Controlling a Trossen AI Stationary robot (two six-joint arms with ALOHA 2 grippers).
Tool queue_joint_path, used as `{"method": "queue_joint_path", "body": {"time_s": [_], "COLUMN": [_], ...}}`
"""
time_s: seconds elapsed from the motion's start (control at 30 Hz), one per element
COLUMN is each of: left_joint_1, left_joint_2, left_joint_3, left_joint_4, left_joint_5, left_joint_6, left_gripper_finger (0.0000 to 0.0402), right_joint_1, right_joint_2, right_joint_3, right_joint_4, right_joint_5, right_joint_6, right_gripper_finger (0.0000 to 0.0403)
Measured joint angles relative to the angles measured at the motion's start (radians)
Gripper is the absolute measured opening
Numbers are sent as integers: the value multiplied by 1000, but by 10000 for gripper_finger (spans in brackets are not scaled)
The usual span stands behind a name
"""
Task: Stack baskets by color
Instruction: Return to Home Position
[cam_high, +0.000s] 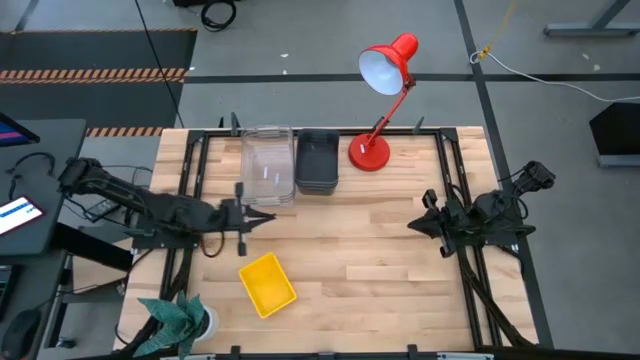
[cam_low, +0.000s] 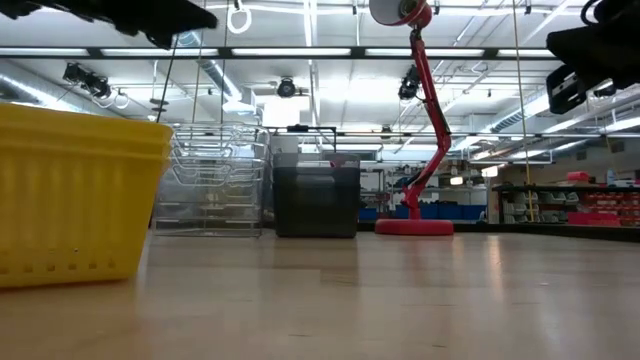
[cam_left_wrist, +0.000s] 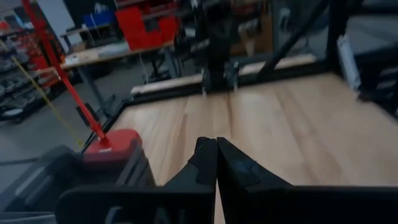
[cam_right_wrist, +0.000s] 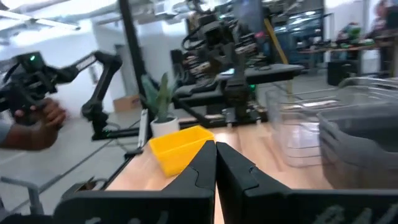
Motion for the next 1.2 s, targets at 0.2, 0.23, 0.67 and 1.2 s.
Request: {"method": "queue_joint_path", "body": {"time_s": [0.2,0.23,0.67,1.2], "left_joint_1": [-24,-24,-24,-17], "left_joint_2": [-188,-210,-249,-510], "left_joint_3": [-68,-73,-83,-378], "left_joint_4": [2,1,2,236], "left_joint_5": [1,1,0,272], "left_joint_6": [3,3,-194,-176], "left_gripper_finger": [7,9,35,33], "right_joint_1": [0,0,0,0], "right_joint_2": [0,0,0,0], "right_joint_3": [0,0,0,0], "right_joint_4": [16,16,16,17], "right_joint_5": [24,23,20,20], "right_joint_6": [24,21,19,19], "right_gripper_finger": [9,9,9,12]}}
